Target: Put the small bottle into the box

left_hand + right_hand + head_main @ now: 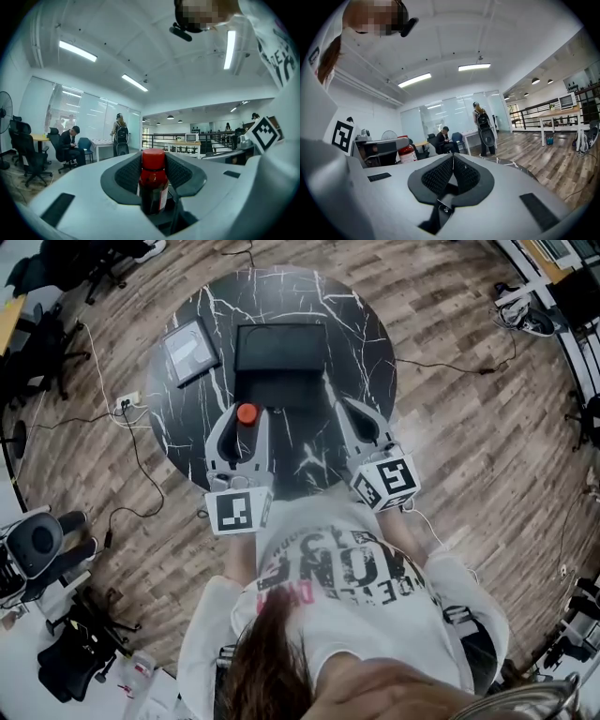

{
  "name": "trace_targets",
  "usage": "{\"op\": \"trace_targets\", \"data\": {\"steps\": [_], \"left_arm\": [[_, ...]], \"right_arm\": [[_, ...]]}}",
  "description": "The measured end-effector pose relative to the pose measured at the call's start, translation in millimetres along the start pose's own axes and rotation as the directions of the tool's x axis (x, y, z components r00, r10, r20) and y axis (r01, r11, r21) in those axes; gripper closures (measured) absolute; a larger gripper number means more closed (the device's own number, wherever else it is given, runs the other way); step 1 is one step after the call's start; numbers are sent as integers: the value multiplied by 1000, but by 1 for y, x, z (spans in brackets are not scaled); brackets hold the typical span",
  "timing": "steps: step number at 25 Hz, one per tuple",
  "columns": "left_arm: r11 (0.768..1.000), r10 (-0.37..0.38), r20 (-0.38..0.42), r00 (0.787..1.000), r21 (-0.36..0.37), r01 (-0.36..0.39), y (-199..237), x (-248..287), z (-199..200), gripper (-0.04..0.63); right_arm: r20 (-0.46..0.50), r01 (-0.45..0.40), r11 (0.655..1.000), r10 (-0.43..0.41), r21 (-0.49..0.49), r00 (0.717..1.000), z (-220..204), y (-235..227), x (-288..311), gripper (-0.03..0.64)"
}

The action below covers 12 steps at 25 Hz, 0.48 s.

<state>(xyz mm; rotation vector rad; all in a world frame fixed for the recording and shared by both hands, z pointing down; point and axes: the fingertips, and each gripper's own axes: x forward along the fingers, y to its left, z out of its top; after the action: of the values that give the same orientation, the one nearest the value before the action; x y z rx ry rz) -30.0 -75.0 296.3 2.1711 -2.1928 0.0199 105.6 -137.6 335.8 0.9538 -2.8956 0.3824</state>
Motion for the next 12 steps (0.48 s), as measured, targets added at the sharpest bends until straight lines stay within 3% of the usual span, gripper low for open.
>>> {"op": "trace_targets", "data": {"steps": [12], "left_arm": [[1000,8,23,1000,28,-8,0,-5,11,449]], "right_arm": [[48,39,999,-39,9,998,6,-4,-17,615]]}}
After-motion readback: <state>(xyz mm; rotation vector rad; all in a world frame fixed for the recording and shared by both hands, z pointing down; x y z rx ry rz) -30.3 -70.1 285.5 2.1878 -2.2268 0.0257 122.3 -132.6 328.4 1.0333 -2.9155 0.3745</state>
